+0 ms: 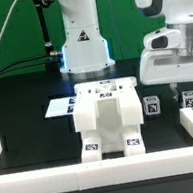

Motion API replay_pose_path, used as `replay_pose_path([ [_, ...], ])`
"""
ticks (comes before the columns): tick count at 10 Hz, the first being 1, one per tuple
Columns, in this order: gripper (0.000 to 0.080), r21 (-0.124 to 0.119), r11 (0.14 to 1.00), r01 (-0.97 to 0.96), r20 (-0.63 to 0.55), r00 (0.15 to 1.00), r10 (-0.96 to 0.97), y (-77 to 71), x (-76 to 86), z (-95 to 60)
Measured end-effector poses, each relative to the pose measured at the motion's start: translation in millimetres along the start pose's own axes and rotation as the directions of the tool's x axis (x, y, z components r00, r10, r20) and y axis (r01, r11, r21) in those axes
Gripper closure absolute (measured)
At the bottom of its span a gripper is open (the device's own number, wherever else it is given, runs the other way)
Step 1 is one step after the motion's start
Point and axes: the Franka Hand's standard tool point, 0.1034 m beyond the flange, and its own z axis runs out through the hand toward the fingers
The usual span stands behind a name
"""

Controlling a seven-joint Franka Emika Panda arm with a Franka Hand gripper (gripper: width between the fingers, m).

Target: Assemble chair

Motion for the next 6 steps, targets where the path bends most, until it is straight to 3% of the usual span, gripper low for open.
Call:
replay_pose_path([
  [2, 0.0517, -0.009, 1.0, 0.012, 0.018, 1.0, -0.011, 1.2, 0.4, -5.0],
  [3, 0.0515, -0.007, 1.0, 0.021, 0.037, 0.999, -0.021, 2.7, 4.6, -34.3],
  [4, 0.0515, 0.017, 0.998, 0.059, 0.016, 0.998, -0.059, 10.9, 13.0, -70.4],
  [5, 0.0515, 0.02, 0.993, 0.116, 0.031, 0.993, -0.116, 27.7, 20.2, -92.5],
  [6, 0.0515, 0.027, 0.989, 0.146, 0.036, 0.988, -0.147, 48.4, 37.3, -119.5],
])
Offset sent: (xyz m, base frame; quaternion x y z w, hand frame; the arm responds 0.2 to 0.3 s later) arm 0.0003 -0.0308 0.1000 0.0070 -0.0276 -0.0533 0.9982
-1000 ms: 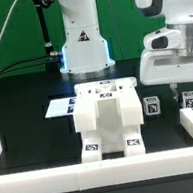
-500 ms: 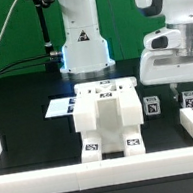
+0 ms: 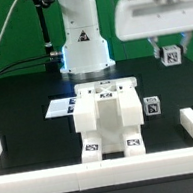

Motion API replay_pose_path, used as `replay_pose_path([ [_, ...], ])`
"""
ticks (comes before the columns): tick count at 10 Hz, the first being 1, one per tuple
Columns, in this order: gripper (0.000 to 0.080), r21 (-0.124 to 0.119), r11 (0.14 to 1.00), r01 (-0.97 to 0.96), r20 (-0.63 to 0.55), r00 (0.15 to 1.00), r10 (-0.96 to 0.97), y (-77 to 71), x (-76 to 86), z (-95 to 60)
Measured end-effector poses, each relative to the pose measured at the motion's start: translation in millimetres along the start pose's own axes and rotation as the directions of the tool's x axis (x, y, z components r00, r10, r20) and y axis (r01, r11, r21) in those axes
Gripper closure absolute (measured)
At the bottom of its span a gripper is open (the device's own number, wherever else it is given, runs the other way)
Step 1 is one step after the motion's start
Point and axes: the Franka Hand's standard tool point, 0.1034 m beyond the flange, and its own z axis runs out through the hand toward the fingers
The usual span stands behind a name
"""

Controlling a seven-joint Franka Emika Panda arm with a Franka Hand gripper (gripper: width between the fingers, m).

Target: Assemble chair

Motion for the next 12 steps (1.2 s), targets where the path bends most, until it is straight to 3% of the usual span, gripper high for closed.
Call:
replay_pose_path([
  [1, 0.0515, -0.001, 1.0, 0.015, -0.016, 1.0, -0.015, 18.5, 18.6, -24.1],
  [3, 0.0515, -0.013, 1.0, -0.009, 0.003, 1.0, 0.009, 15.4, 18.9, -11.4],
  [5, 0.0515, -0.013, 1.0, -0.008, 0.001, 1.0, 0.008, 17.8, 19.8, -10.8],
  [6, 0.0515, -0.01, 0.998, 0.068, -0.001, 0.998, -0.068, 30.4, 25.5, -5.6],
  [7, 0.0515, -0.002, 0.993, 0.117, -0.005, 0.993, -0.117, 47.0, 41.2, -14.2],
  [9, 0.0515, -0.01, 0.98, 0.198, -0.053, 0.979, -0.199, 64.5, 71.6, -32.2],
  [12, 0.0515, -0.015, 0.98, 0.201, -0.066, 0.977, -0.201, 65.0, 73.6, -32.8],
])
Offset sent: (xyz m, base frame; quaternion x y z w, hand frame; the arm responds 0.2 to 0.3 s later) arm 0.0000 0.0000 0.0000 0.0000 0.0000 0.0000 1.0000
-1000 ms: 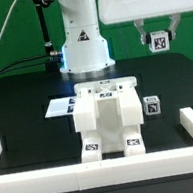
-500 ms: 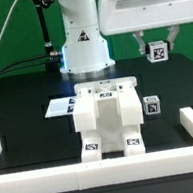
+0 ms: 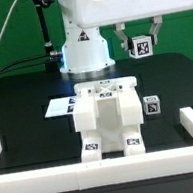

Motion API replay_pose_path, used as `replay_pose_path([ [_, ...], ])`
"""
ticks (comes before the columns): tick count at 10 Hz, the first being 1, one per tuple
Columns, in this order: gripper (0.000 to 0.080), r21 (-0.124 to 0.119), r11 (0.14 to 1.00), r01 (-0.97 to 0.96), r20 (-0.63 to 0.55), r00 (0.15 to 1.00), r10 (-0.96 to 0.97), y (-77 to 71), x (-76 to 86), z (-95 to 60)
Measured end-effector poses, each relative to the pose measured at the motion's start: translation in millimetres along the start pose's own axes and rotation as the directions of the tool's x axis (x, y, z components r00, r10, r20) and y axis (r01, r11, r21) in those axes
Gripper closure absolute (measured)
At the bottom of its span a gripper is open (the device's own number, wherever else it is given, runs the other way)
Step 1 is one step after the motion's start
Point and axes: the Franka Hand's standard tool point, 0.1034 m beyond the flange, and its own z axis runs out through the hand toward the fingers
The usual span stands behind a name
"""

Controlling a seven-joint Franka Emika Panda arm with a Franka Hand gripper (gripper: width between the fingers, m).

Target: Assemble chair

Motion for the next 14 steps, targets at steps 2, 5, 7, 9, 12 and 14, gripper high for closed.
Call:
replay_pose_path([
  [2, 0.0515, -0.016, 0.999, 0.028, 0.004, 1.0, -0.028, 12.5, 1.4, 11.6],
  [5, 0.0515, -0.04, 0.998, 0.056, -0.001, 0.998, -0.056, 38.6, 27.1, 16.9],
  [7, 0.0515, -0.041, 0.998, 0.053, 0.003, 0.999, -0.052, 40.5, 26.3, 21.5],
  [9, 0.0515, -0.043, 0.998, 0.052, 0.006, 0.999, -0.052, 40.6, 24.1, 26.3],
  [12, 0.0515, -0.044, 0.998, 0.053, 0.011, 0.999, -0.052, 40.6, 22.6, 30.7],
  [14, 0.0515, -0.047, 0.997, 0.054, 0.013, 0.998, -0.053, 39.9, 21.9, 36.7],
])
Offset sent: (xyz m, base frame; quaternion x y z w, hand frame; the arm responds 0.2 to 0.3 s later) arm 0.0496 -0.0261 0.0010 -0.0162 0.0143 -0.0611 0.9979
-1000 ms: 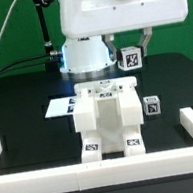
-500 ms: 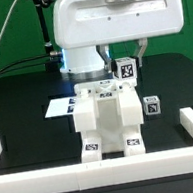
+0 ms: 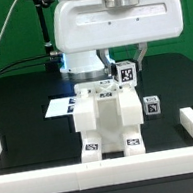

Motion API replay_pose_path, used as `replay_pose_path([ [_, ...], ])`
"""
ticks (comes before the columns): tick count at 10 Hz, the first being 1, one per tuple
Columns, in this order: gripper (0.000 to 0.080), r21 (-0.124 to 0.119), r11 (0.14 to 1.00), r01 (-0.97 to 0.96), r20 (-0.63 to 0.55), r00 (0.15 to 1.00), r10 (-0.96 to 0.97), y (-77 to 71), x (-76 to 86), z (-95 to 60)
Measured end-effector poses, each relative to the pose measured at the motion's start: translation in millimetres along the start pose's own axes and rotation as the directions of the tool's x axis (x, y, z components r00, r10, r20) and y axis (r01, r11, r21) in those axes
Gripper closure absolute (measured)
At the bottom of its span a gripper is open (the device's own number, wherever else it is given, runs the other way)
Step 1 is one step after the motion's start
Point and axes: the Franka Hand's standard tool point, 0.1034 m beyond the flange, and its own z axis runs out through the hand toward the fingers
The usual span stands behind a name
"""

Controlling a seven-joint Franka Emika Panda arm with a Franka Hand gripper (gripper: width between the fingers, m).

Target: Assemble chair

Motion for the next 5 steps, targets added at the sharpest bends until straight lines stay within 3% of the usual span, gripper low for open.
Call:
replay_pose_path([
  [5, 0.0515, -0.005, 1.0, 0.002, -0.008, 1.0, -0.002, 0.0, -0.9, 5.6],
])
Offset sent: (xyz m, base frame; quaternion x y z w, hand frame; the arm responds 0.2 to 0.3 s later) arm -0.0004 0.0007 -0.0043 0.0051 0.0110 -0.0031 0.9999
